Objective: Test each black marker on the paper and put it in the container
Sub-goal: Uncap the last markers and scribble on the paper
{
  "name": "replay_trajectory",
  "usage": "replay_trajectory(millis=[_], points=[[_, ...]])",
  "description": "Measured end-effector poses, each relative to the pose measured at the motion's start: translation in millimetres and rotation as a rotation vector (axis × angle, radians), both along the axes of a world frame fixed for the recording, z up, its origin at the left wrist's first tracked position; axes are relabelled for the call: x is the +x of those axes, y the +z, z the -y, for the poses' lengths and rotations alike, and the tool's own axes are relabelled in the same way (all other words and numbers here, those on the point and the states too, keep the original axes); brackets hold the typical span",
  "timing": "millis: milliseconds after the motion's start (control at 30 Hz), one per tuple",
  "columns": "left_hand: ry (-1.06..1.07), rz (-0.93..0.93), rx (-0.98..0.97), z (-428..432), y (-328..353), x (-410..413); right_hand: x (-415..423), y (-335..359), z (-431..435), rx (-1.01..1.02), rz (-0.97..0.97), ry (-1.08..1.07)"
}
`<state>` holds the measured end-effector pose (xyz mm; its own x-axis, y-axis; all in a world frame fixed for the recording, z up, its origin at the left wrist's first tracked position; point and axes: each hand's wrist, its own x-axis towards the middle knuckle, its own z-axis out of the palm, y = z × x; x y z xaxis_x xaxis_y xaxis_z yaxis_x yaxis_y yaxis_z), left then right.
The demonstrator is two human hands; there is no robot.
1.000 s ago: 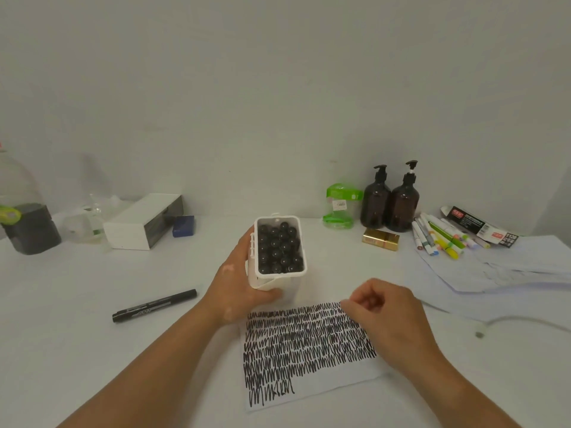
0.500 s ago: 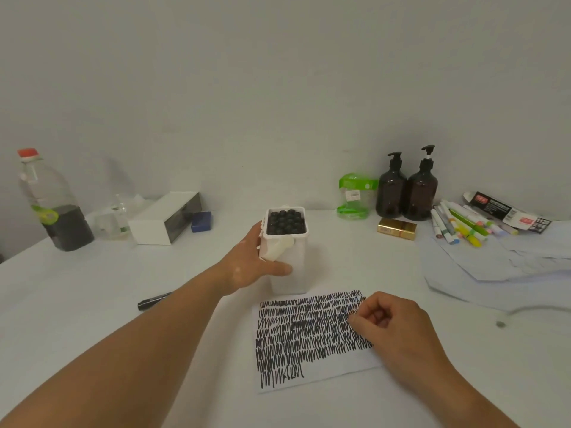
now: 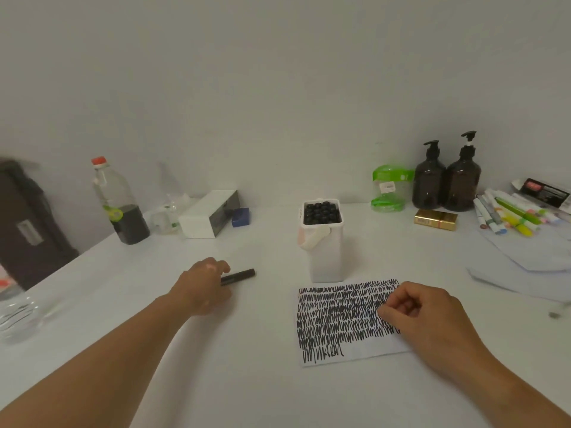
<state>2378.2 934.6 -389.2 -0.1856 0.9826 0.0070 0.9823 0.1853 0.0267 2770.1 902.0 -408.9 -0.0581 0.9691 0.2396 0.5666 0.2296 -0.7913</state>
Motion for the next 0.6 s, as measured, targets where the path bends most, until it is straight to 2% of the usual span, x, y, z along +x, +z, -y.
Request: replay_trajectory(millis=[167,367,500,600], points=[[-0.002,0.038,0.055,9,-16,-3,-1,0,2,0.03,0.014,0.014],[-0.09,0.176,0.174,20,-17,23,0,0,3,0.047,0.011,0.05],[-0.176,0.427,0.308,41,-4,59,-4,0,4,0.068,-0.015,0.089],[-0.273,0.681,0.251,60,5,91,-10,2,5,0.055,-0.075,0.149]])
